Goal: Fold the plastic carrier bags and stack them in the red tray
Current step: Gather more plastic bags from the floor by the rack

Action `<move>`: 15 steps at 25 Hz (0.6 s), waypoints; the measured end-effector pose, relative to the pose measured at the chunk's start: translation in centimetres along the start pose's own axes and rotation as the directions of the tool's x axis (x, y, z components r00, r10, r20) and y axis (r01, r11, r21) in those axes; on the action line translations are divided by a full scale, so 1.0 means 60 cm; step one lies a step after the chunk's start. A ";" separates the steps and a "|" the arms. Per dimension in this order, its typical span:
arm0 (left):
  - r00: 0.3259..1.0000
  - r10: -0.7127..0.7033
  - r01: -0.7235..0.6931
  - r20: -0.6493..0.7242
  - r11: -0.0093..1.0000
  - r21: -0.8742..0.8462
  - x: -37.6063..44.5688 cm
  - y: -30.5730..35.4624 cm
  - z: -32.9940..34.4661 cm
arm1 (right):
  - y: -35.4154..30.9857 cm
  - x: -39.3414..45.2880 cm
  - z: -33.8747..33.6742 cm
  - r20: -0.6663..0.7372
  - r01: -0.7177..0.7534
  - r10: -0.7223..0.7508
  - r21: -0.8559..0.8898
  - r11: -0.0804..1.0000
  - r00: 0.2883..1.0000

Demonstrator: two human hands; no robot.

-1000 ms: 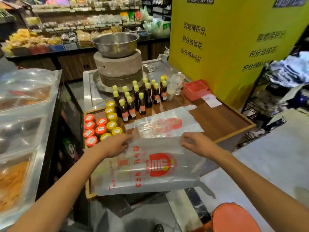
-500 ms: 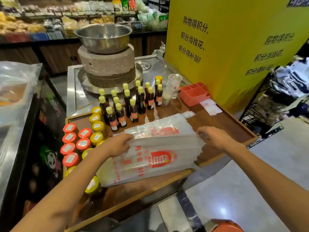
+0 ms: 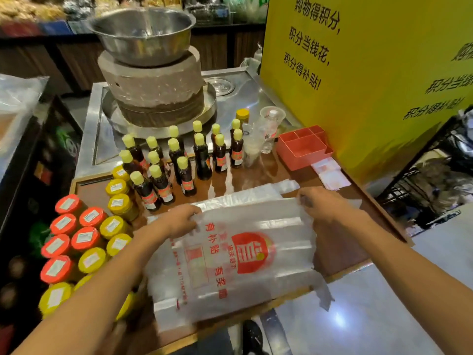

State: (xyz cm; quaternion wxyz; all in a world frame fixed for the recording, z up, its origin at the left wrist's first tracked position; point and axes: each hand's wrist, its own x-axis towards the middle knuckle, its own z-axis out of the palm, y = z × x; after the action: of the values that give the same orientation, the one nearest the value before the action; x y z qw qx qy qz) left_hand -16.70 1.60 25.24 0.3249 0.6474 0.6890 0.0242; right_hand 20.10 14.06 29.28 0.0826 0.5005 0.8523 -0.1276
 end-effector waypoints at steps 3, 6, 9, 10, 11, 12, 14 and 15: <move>0.989 -0.137 0.137 -0.057 0.991 -0.004 0.083 -0.008 0.042 | 0.036 0.080 0.046 0.066 -0.014 0.011 0.034 0.999 0.998; 0.966 -0.243 0.238 -0.083 0.969 -0.065 0.153 -0.026 0.094 | 0.058 0.146 0.092 -0.040 -0.096 0.108 0.232 0.968 0.993; 0.928 -0.335 0.330 -0.162 0.942 -0.061 0.209 -0.039 0.113 | 0.075 0.211 0.123 -0.068 -0.134 0.178 0.418 0.899 0.982; 0.919 -0.350 0.346 -0.183 0.937 -0.049 0.225 -0.043 0.113 | 0.076 0.236 0.126 -0.093 -0.095 0.135 0.352 0.931 0.986; 0.912 -0.365 0.364 -0.185 0.931 -0.040 0.241 -0.049 0.114 | 0.074 0.258 0.125 -0.090 -0.044 0.077 0.325 0.945 0.993; 0.907 -0.375 0.377 -0.190 0.926 -0.027 0.257 -0.054 0.113 | 0.077 0.281 0.126 -0.103 0.010 0.016 0.245 0.970 0.995; 0.895 -0.394 0.409 -0.211 0.912 0.034 0.280 -0.058 0.108 | 0.080 0.318 0.123 -0.035 -0.028 0.039 0.271 0.962 0.999; 0.885 -0.400 0.426 -0.237 0.902 0.067 0.287 -0.056 0.105 | 0.082 0.335 0.122 -0.037 -0.042 0.051 0.218 0.975 0.998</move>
State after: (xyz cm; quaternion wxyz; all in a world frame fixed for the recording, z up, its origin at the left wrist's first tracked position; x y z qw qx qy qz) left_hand -15.79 14.23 11.59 0.2068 0.4970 0.8426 -0.0156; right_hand 14.72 30.87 16.22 0.0122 0.5289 0.8229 -0.2073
